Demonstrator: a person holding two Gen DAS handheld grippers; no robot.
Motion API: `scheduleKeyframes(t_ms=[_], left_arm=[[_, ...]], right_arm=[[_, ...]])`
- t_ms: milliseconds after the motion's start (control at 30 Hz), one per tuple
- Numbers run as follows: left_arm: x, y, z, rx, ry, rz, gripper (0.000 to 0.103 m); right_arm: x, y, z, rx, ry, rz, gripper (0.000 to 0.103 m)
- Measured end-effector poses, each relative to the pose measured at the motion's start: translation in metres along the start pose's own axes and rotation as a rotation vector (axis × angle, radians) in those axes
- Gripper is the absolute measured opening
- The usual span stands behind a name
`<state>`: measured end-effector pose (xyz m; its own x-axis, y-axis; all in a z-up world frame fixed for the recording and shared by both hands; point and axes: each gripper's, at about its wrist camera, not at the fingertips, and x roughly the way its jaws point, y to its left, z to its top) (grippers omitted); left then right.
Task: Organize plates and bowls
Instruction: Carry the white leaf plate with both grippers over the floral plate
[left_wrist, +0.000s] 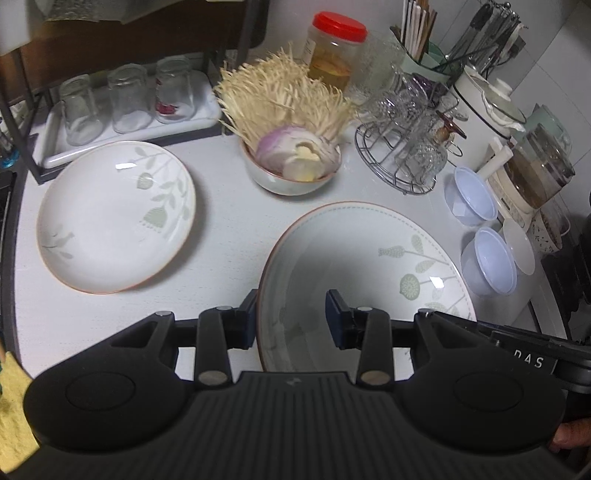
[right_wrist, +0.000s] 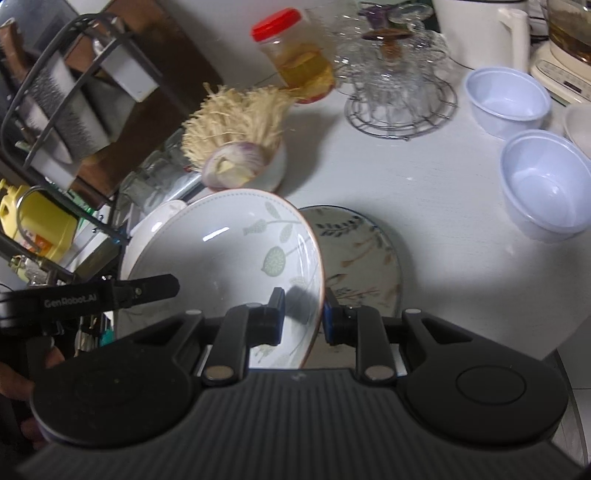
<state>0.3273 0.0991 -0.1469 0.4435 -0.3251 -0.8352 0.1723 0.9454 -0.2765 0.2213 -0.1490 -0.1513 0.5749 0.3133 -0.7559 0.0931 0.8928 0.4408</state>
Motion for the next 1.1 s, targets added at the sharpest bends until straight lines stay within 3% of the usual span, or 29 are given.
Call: scheduleKeyframes(t_ms=[633,900,1100], left_arm=[[0.073,-0.039,0.000,0.003,0.165,0.013,0.043],[0.088,-0.055,0.004,0.047,0.189,0.068,0.043],[0.093,-0.049,0.009,0.019,0.206,0.094,0.043]], right_arm=[[0.015,-0.053,0.010,-0.005,0.001,-0.068,0.024],[0.024,-0.061,0.011,-0.032,0.004,-0.079,0.024],[0.034,-0.061,0.013,-0.062,0.014,-0.067,0.024]])
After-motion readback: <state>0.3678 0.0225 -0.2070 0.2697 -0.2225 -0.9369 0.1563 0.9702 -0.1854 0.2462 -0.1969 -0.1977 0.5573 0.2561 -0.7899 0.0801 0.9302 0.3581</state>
